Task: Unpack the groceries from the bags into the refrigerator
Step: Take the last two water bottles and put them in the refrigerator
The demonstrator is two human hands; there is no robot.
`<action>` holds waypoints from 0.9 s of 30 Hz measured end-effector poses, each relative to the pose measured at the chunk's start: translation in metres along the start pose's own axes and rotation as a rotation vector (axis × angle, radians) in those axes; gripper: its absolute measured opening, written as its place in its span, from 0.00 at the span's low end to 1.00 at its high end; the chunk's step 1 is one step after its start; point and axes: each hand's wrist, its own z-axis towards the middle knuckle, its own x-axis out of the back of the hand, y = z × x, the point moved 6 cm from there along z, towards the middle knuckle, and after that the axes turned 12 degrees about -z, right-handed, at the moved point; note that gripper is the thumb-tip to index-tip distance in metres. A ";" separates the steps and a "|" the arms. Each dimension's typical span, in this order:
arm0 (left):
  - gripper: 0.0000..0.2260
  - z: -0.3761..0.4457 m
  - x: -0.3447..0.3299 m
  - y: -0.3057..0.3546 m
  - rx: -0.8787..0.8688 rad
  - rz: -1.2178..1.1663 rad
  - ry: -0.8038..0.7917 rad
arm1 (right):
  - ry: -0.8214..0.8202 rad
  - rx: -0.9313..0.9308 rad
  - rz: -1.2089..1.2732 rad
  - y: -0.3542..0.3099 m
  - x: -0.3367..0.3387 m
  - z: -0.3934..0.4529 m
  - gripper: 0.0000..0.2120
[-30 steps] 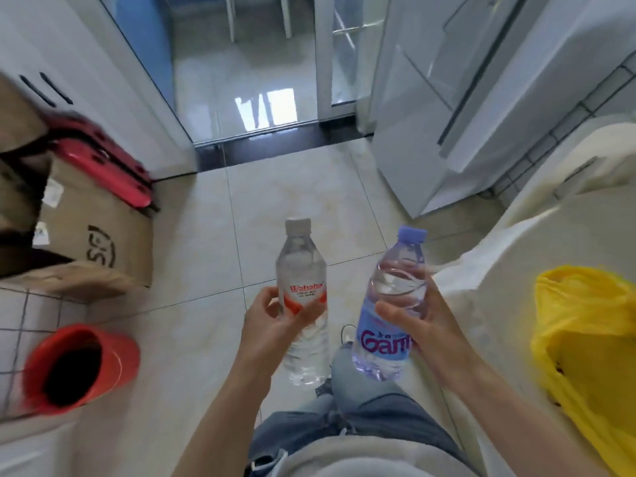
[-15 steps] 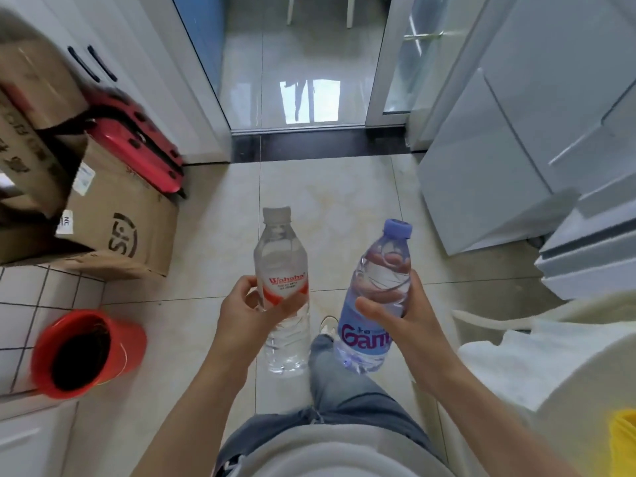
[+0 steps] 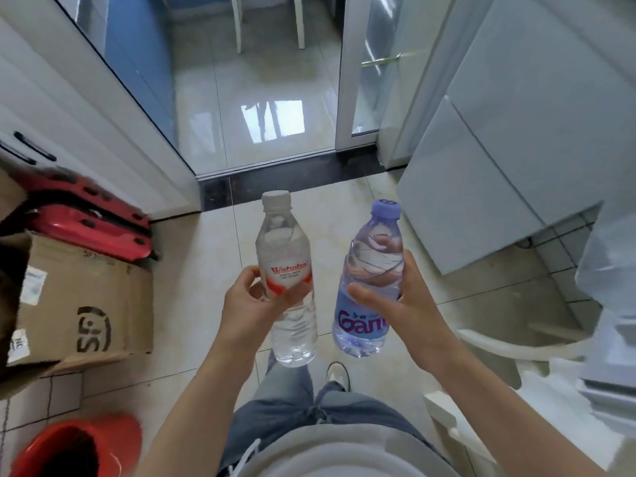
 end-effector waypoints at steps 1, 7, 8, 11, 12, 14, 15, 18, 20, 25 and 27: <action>0.28 0.013 -0.002 0.007 0.004 0.010 -0.020 | 0.017 0.000 0.005 -0.005 -0.001 0.011 0.32; 0.26 0.105 -0.013 0.062 0.028 0.099 -0.159 | 0.168 -0.006 0.043 -0.034 -0.011 0.083 0.34; 0.25 0.120 -0.016 0.073 0.033 0.115 -0.189 | 0.196 -0.012 0.055 -0.038 -0.013 0.095 0.34; 0.24 0.157 -0.022 0.102 0.046 0.189 -0.290 | 0.275 -0.040 0.136 -0.050 -0.020 0.127 0.33; 0.24 0.168 -0.026 0.112 0.050 0.213 -0.328 | 0.317 -0.046 0.158 -0.054 -0.021 0.135 0.33; 0.25 0.189 -0.035 0.130 0.048 0.260 -0.392 | 0.398 -0.061 0.182 -0.062 -0.020 0.150 0.32; 0.26 0.199 -0.040 0.137 0.044 0.277 -0.418 | 0.428 -0.064 0.195 -0.066 -0.019 0.156 0.31; 0.25 0.224 -0.060 0.152 0.056 0.312 -0.485 | 0.499 -0.085 0.280 -0.073 -0.012 0.169 0.32; 0.26 0.239 -0.077 0.159 0.064 0.329 -0.529 | 0.546 -0.096 0.316 -0.078 -0.002 0.176 0.32; 0.26 0.269 -0.136 0.175 0.075 0.355 -0.648 | 0.657 -0.099 0.320 -0.087 0.039 0.193 0.30; 0.26 0.278 -0.164 0.182 0.072 0.365 -0.701 | 0.711 -0.096 0.327 -0.090 0.060 0.200 0.30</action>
